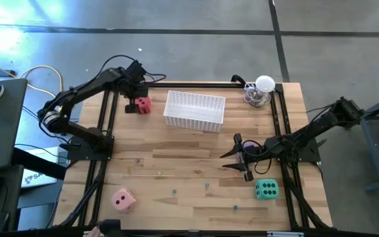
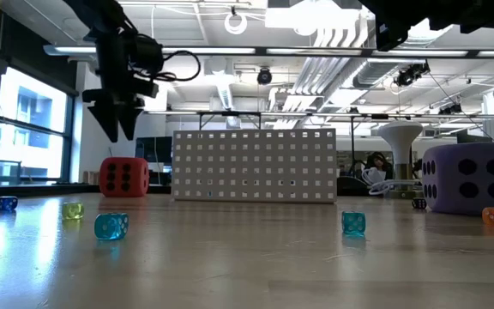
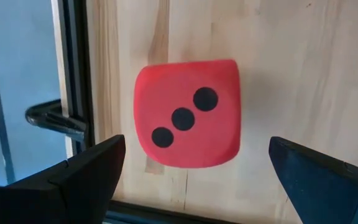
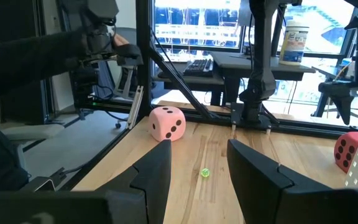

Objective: Pick & Place Dice
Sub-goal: Put the big red die into the white bin

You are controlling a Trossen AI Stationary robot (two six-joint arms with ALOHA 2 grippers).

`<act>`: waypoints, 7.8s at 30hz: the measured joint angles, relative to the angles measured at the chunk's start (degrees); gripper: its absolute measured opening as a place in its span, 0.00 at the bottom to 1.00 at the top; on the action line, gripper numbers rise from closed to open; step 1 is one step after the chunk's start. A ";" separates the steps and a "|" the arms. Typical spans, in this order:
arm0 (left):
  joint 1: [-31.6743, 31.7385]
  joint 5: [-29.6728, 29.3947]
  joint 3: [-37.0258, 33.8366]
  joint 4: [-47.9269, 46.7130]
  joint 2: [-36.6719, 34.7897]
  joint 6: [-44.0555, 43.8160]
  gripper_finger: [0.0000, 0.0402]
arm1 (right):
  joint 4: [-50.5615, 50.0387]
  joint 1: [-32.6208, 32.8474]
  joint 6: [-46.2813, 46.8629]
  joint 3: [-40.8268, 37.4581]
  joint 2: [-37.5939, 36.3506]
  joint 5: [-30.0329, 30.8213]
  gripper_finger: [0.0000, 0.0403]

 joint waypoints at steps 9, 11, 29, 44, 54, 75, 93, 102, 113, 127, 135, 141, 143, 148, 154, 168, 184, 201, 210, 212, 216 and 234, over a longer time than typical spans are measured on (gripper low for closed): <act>1.32 0.31 -0.02 0.17 6.64 -1.61 0.97 | -0.71 0.00 0.39 0.00 0.00 1.31 0.37; 1.30 0.35 -0.02 0.24 7.42 -1.57 0.97 | -1.40 0.00 0.40 0.00 0.00 1.33 0.37; 1.73 0.33 -0.04 2.76 7.62 -4.34 0.97 | -1.75 0.00 0.42 0.00 0.00 1.31 0.37; 1.71 1.12 0.18 4.19 14.68 -8.97 0.97 | -1.73 0.02 0.42 0.00 0.00 1.28 0.37; 1.80 5.35 -0.28 4.55 15.39 -12.62 0.97 | -1.73 0.01 0.42 0.00 0.00 1.27 0.37; 1.73 7.86 -2.08 5.40 23.04 -20.73 0.97 | -1.75 0.01 0.44 0.00 0.00 1.27 0.37; 3.93 10.79 -2.64 7.37 17.90 -18.69 0.97 | -1.80 0.02 0.44 0.00 0.00 1.27 0.37; 2.38 16.92 -2.72 5.54 7.21 -18.85 0.97 | -1.81 0.00 0.43 0.00 0.00 1.27 0.37; -9.88 5.95 -1.18 5.74 -9.08 -19.58 0.97 | -1.83 0.00 0.35 0.00 0.00 1.29 0.37; -29.25 3.09 -0.28 28.83 -10.06 -22.27 0.97 | -1.78 0.00 0.39 0.00 0.00 3.80 0.37; -29.07 2.84 -0.26 37.68 -3.42 -21.13 0.97 | -3.12 0.00 0.42 0.00 0.00 3.82 0.37; -28.34 2.74 -0.26 46.45 2.12 -21.14 0.97 | -3.15 0.00 0.42 0.00 0.00 3.82 0.37; -28.34 2.74 -0.26 49.62 3.94 -21.21 0.97 | -3.13 0.00 0.42 0.00 0.00 3.82 0.37; -28.51 2.56 -0.19 52.72 7.24 -20.29 0.97 | -3.14 0.01 0.43 0.00 0.00 3.82 0.37; -28.89 2.43 -0.19 52.64 8.31 -17.82 0.97 | -3.15 0.02 0.44 0.00 0.00 3.82 0.37; -29.34 2.34 -0.19 52.72 8.20 -27.71 0.97 | -3.19 0.01 0.44 0.00 0.00 3.82 0.37; -29.55 -2.63 -0.19 52.66 8.20 -27.53 0.99 | -3.39 0.01 1.44 0.00 0.00 3.82 0.37; -29.59 1.99 -0.32 51.06 8.20 -24.26 1.00 | -3.41 0.00 1.33 0.00 0.00 3.82 0.37; -29.11 1.95 -0.33 50.52 8.06 -25.63 1.00 | -3.41 0.00 1.43 0.00 0.00 3.83 0.37; -29.11 1.97 -0.33 50.77 7.94 -25.58 1.00 | -3.41 0.00 1.44 0.00 0.00 3.83 0.37; -29.11 1.97 -0.33 50.77 7.94 -26.80 1.00 | -3.41 0.02 1.44 0.00 0.00 3.84 0.37; -29.11 1.94 -0.35 50.07 7.89 -28.62 1.00 | -3.41 0.00 1.27 0.00 0.00 11.60 0.37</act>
